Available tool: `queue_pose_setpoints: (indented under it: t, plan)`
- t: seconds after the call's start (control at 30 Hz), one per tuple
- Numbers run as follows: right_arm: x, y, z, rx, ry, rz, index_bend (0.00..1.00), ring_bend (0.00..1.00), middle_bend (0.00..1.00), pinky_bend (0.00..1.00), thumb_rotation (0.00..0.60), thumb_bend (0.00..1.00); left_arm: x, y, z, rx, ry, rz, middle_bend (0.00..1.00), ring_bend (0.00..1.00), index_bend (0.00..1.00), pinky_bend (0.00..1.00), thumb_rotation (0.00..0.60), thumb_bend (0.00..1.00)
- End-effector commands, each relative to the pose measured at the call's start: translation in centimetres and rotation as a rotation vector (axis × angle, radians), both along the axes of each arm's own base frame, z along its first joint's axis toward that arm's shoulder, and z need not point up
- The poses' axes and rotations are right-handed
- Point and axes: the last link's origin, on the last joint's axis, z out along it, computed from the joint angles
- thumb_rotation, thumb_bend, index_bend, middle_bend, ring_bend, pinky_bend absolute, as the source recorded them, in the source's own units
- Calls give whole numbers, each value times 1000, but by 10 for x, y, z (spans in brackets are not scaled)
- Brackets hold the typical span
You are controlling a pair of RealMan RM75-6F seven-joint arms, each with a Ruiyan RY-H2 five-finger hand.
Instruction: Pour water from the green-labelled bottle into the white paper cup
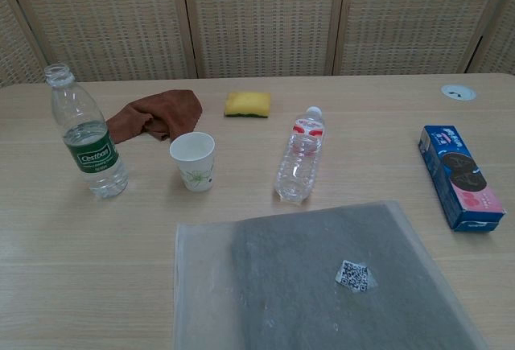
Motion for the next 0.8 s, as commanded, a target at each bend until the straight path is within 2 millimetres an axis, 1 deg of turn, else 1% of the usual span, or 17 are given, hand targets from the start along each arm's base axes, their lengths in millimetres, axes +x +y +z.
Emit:
queue_pose_setpoints:
  t: [0.03, 0.3, 0.37, 0.43, 0.57, 0.63, 0.73, 0.8]
  plan:
    - [0, 0, 1, -3, -2, 0, 22, 0, 0, 0, 600, 0, 0, 0, 0, -2, 1, 2, 0, 0, 0, 0, 600, 37]
    - [0, 0, 1, -4, -8, -1, 22, 0, 0, 0, 600, 0, -3, 5, -4, -16, 16, 14, 0, 0, 0, 0, 600, 37]
    - [0, 0, 2, -4, -9, -1, 22, 0, 0, 0, 600, 0, -4, 8, -4, -16, 21, 15, 0, 0, 0, 0, 600, 37]
    - [-1, -1, 2, -3, -11, -3, 22, 0, 0, 0, 600, 0, -7, 15, -6, -22, 26, 18, 0, 0, 0, 0, 600, 37]
    - [-2, -1, 3, -3, -15, -10, 22, 0, 0, 0, 600, 0, -16, 42, -11, -55, 5, 24, 0, 0, 0, 0, 600, 37]
    - [-3, -2, 3, -6, -19, -15, 22, 0, 0, 0, 600, 0, -21, 66, -17, -116, -50, 30, 0, 0, 0, 0, 600, 37]
    - [-3, -4, 3, -6, -18, -19, 22, 0, 0, 0, 600, 0, -28, 100, -24, -142, -71, -2, 0, 0, 0, 0, 600, 38]
    - [-4, -6, 2, -2, -13, -27, 22, 0, 0, 0, 600, 0, -36, 123, -34, -181, -148, -3, 0, 0, 0, 0, 600, 37]
